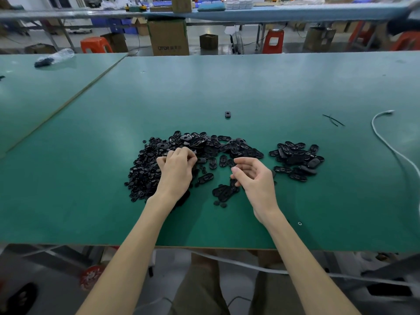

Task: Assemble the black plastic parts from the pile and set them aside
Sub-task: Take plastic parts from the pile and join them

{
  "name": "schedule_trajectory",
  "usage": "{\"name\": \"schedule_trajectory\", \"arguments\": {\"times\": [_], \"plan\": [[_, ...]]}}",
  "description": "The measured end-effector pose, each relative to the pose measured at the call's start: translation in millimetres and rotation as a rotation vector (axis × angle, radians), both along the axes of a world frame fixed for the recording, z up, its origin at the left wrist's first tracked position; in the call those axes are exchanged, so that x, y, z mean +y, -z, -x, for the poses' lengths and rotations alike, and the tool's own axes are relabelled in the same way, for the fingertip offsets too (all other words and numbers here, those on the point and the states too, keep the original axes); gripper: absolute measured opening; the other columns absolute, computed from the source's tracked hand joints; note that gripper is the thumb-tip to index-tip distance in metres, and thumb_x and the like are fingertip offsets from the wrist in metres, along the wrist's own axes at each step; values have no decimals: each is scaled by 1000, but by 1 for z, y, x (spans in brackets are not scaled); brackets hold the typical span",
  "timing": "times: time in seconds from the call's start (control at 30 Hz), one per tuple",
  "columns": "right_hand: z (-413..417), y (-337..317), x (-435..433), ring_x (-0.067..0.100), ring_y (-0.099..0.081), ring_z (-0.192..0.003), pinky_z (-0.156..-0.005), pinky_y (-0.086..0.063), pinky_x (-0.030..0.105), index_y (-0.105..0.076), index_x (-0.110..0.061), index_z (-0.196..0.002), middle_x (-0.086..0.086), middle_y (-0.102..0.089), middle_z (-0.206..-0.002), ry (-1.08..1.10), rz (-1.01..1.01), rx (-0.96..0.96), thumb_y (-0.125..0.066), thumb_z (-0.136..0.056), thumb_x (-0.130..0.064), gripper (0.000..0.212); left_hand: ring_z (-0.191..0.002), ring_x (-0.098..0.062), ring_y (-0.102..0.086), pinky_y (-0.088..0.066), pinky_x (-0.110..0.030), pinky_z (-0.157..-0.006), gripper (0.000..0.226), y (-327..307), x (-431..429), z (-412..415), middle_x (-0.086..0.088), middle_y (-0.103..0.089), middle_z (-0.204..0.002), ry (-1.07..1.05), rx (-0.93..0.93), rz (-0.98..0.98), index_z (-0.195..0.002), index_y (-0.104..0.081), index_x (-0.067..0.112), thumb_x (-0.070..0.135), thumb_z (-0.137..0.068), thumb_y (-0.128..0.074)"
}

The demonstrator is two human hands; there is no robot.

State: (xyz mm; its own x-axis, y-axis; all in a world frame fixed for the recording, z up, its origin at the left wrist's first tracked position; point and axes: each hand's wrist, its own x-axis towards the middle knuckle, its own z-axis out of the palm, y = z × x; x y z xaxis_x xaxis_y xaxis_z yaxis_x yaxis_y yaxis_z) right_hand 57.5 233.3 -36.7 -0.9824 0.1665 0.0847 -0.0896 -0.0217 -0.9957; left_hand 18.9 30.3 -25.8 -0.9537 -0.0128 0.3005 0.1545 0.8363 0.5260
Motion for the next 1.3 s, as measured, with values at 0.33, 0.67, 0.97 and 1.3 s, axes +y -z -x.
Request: {"name": "schedule_trajectory", "arguments": {"times": [0.33,0.67,0.97,1.3], "plan": [[-3,-2,-4,19,-71,-90,-77,-61,34,-71,-17,-111,1,-72,-97,-19,-204,58,-71,-96,-7,18,-67,-4,-61,-48,-19,-66,7,-4,25,2,-3,-68,-87,17,50,-676,-103,-58,15,13,-107,-53],[2,-8,-14,13,-60,-115,-103,-50,27,-68,-10,-129,-2,-64,-122,-44,-651,255,-58,-102,-1,30,-65,-8,-61,-50,-22,-59,8,-14,61,5,1,-73,-83,92,29,-1040,-103,-63,8,14,-106,-58],[28,-11,-20,23,-48,-134,-115,-37,37,-66,-9,-137,3,-65,-137,-229,-1065,269,-61,-105,-16,32,-68,-8,-62,-51,-21,-61,8,3,51,4,1,-72,-84,31,24,-1036,-105,-63,7,13,-105,-58],[28,-2,-18,17,-55,-111,-98,-45,30,-70,-10,-119,2,-73,-110,-46,-871,270,-61,-103,-10,18,-67,-11,-64,-53,-24,-67,7,-5,25,19,-6,-73,-90,58,44,-722,-100,-62,11,13,-106,-57]]}}
